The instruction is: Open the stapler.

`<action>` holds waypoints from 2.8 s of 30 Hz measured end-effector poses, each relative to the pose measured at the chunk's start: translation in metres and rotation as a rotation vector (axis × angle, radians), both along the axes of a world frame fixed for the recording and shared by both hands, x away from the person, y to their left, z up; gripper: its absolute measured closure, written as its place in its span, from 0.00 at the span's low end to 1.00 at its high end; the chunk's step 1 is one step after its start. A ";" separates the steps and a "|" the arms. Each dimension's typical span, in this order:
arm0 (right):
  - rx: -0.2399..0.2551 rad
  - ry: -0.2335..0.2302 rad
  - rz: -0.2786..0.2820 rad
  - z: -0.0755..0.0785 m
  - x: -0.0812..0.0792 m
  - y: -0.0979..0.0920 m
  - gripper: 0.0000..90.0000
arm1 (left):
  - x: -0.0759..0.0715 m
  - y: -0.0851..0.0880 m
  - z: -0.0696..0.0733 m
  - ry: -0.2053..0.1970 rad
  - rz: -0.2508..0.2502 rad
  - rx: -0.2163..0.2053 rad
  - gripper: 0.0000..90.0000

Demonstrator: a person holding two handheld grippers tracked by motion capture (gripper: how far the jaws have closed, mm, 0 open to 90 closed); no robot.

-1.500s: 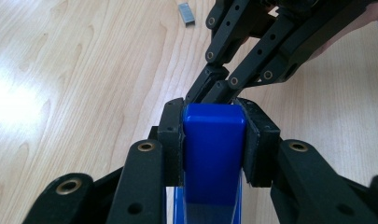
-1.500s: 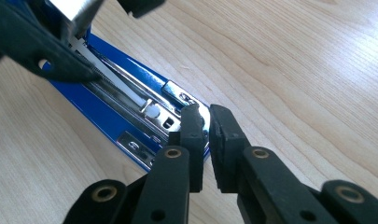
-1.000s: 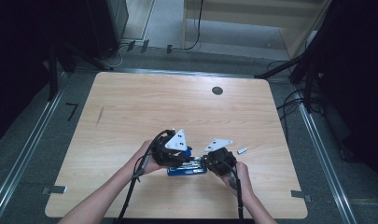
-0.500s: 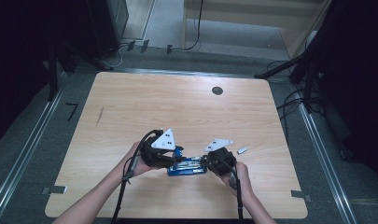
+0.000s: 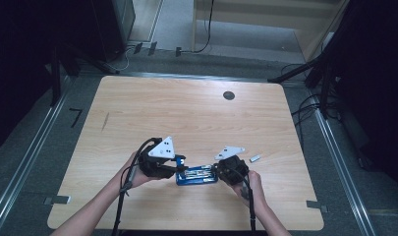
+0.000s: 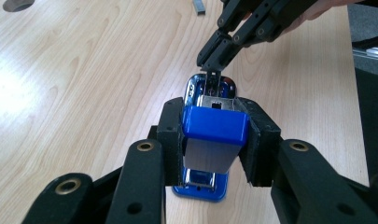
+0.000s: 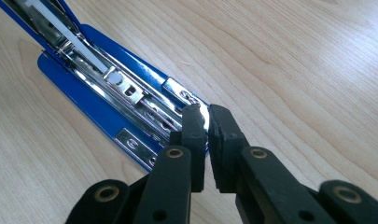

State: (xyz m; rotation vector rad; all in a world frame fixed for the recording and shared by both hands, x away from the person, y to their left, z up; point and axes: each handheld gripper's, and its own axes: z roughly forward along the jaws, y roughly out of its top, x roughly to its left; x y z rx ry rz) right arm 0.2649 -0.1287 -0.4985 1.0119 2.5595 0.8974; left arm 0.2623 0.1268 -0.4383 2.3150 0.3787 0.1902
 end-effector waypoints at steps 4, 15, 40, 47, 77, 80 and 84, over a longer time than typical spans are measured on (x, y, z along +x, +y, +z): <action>-0.005 0.001 -0.002 0.000 -0.001 0.001 0.97 | -0.001 0.007 -0.001 0.010 -0.004 0.006 0.74; 0.032 -0.013 -0.015 0.007 -0.003 -0.001 0.95 | 0.002 0.016 -0.002 0.030 -0.014 -0.007 0.74; 0.252 -0.070 0.173 0.011 -0.021 0.060 0.99 | 0.003 0.010 0.002 0.035 -0.030 0.038 0.74; 0.241 -0.069 0.181 0.007 -0.019 0.062 1.00 | 0.004 0.010 0.004 0.044 -0.027 0.052 0.74; 0.220 -0.087 0.222 0.007 -0.018 0.066 1.00 | 0.006 0.006 0.014 0.011 -0.005 0.060 0.64; 0.224 -0.084 0.220 0.007 -0.018 0.066 1.00 | 0.002 0.006 0.019 -0.007 -0.002 0.038 0.70; 0.215 -0.083 0.221 0.007 -0.018 0.066 1.00 | -0.002 0.001 0.021 -0.045 -0.003 0.066 0.73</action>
